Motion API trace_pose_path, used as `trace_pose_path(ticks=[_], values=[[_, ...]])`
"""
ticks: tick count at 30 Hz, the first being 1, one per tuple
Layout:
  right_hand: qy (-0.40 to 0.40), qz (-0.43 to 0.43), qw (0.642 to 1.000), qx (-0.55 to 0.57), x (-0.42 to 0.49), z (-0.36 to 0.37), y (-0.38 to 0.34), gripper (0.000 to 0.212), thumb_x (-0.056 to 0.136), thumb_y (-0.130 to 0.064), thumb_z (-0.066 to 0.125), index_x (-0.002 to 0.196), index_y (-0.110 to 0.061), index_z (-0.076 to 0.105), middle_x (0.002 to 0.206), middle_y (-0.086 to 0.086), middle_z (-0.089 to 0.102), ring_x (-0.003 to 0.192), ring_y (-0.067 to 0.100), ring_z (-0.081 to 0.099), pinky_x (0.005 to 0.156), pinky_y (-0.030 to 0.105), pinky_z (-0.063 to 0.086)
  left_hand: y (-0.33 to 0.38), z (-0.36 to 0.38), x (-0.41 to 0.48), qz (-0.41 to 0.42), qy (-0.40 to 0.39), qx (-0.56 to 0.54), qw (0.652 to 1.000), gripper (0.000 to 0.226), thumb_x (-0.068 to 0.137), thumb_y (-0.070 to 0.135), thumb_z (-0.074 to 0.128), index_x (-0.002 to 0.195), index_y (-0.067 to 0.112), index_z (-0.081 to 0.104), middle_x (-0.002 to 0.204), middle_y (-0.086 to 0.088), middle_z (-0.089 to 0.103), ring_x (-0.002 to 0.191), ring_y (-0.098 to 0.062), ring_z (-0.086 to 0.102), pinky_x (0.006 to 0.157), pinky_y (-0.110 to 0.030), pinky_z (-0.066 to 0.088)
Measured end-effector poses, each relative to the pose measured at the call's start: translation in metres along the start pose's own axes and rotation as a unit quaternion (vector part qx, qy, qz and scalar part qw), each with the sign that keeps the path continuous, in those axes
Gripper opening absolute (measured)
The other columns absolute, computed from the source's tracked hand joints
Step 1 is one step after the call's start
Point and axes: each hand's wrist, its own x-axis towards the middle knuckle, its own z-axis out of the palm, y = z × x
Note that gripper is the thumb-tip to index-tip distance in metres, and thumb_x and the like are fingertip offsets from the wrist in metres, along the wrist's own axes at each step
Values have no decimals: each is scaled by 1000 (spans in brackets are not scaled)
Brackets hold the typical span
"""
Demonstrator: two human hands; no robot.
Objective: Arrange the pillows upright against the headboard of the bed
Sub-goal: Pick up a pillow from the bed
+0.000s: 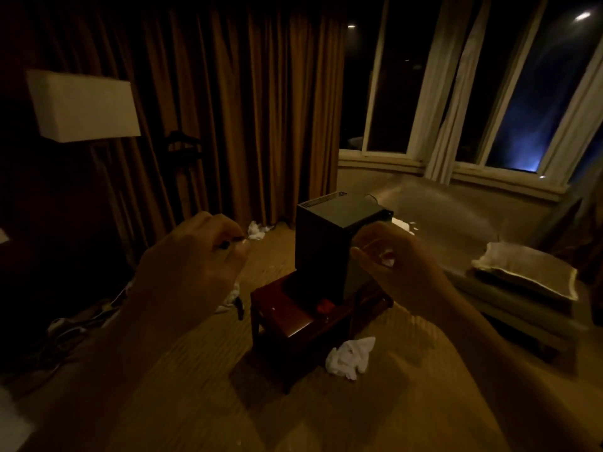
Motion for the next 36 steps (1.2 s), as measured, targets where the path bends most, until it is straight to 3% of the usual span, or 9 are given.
trace_pose_path(ticks=[12,22,30,36], values=[[-28,-77,996,26,135,-8,97,17,91,-23,65,108,-20,63,104,-9,61,97,5,62,77,24,54,7,85,105,-26,27,29,999,16,94,43,58,104,33,64,100,20,60,88,0,59,66,-18,38],[-49,-117,990,54,240,51,108,13,92,-21,67,104,-21,64,105,-13,58,94,-1,57,72,10,47,-56,110,174,-59,51,61,995,15,95,46,54,103,37,62,101,20,59,90,2,57,68,-17,37],[-86,-181,978,66,361,140,81,14,92,-27,61,103,-19,65,100,-5,61,88,12,62,75,37,56,-150,106,231,-84,95,114,985,16,96,47,53,105,37,61,102,20,57,92,-2,58,72,-29,47],[-112,-207,964,126,430,207,47,18,89,-35,59,103,-24,64,102,-9,60,92,7,62,79,38,57,-218,80,246,-134,118,161,971,18,97,46,53,106,34,62,103,18,57,96,-5,58,75,-35,53]])
